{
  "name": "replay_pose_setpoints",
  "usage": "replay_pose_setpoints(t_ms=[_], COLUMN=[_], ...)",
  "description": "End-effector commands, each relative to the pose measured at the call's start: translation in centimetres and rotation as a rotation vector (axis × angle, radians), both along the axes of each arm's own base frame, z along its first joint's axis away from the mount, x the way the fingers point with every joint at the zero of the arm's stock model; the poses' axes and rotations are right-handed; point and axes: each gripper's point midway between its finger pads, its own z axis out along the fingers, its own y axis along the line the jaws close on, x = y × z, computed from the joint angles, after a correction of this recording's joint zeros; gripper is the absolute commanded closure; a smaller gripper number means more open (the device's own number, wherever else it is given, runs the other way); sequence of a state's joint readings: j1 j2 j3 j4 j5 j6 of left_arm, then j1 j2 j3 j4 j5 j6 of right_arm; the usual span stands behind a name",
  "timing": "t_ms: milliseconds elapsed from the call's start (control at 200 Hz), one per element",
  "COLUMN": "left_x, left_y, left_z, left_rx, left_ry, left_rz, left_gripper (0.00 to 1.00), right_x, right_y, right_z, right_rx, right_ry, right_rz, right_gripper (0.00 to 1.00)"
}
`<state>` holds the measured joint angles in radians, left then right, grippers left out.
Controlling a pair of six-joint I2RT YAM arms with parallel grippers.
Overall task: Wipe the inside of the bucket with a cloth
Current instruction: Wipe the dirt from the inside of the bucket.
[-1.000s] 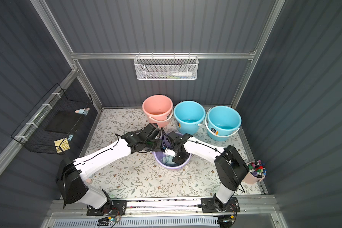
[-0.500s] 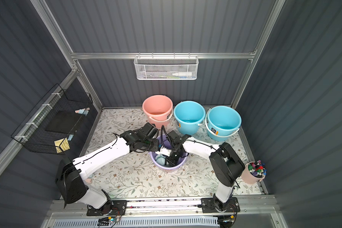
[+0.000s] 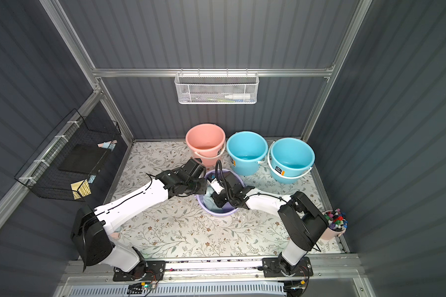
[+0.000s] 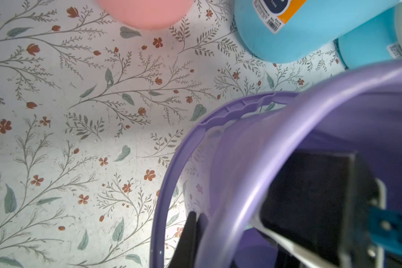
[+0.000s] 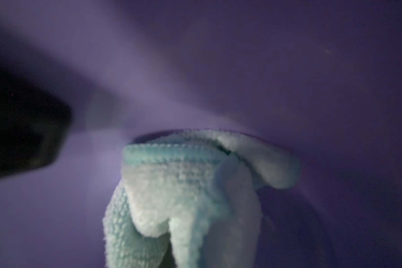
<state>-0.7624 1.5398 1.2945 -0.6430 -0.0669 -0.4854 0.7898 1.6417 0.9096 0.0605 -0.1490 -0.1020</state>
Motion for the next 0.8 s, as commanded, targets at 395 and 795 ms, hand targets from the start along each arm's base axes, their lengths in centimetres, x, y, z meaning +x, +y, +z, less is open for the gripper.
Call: replay_pose_setpoints(t_ms=[395,795], left_x=[-1.0,-0.7], left_y=[-1.4,-0.7], left_z=[1.7,2.1], left_rx=[-0.061,-0.023], left_ry=[0.001,-0.017], left_rz=[-0.038,-0.020], left_gripper=[1.00,1.00], right_x=[3.1,-3.8], right_y=[-7.3,-13.1], right_z=[2.0,0.9], right_rx=[-0.542,-0.849], right_ry=[-0.302,-0.006], right_rz=[-0.094,0.143], right_gripper=[1.00,1.00])
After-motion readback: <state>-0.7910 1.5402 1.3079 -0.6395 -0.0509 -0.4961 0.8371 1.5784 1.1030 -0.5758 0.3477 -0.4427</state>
